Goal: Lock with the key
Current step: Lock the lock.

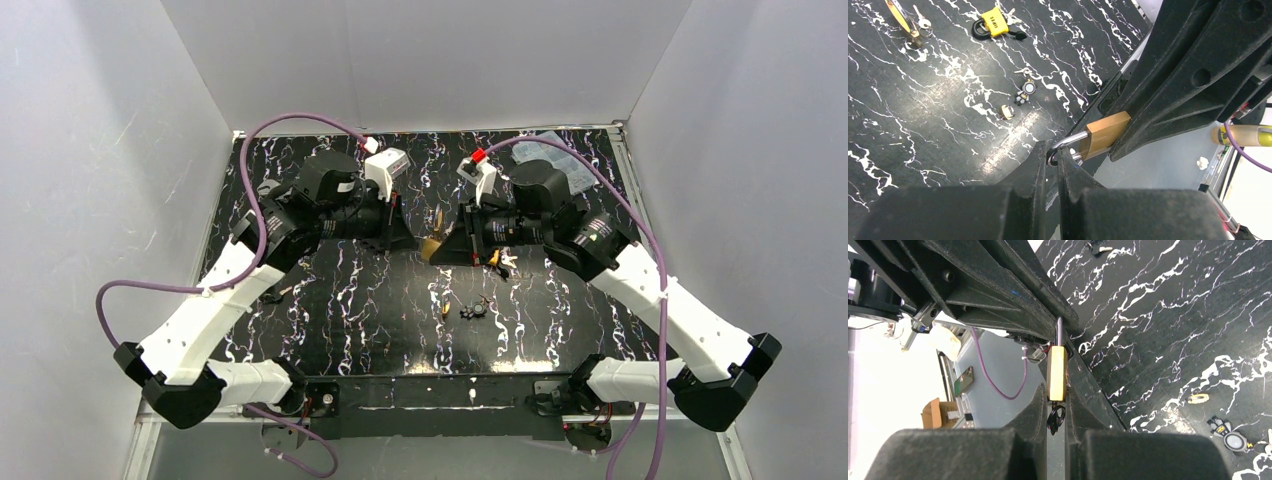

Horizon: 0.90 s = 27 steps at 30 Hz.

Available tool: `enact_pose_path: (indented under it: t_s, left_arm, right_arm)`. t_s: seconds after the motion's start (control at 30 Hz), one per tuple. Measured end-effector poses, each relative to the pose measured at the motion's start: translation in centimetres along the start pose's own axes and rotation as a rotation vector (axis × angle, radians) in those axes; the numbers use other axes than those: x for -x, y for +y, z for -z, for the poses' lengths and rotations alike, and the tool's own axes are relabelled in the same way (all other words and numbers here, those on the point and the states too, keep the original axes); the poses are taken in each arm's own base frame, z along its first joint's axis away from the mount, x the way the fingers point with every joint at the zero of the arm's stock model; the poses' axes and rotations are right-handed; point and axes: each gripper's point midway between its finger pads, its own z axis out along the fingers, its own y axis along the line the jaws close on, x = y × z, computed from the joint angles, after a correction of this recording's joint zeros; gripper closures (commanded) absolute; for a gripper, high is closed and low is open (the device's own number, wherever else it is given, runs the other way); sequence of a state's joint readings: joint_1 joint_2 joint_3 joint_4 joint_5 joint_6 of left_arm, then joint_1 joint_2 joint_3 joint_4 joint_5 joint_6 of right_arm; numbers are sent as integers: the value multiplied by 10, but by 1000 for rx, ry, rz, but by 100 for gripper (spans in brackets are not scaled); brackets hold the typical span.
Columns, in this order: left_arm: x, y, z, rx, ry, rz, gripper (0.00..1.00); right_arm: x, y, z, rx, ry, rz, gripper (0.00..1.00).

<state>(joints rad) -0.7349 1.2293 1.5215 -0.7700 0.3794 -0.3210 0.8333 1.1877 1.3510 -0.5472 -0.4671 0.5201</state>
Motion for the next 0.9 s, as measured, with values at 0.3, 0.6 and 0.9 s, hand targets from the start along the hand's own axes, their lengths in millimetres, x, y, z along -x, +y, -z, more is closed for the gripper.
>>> enact_pose_path:
  t_s: [0.3, 0.6, 0.9]
  left_arm:
    - [-4, 5, -4, 59, 6, -12, 100]
    - [-8, 6, -5, 79, 18, -9, 100]
    - [-6, 9, -5, 103, 4, 17, 100]
  right_arm:
    - [-4, -3, -5, -21, 64, -33, 99]
    - [-8, -4, -8, -15, 97, -51, 99]
    - [-3, -6, -10, -6, 112, -68, 99]
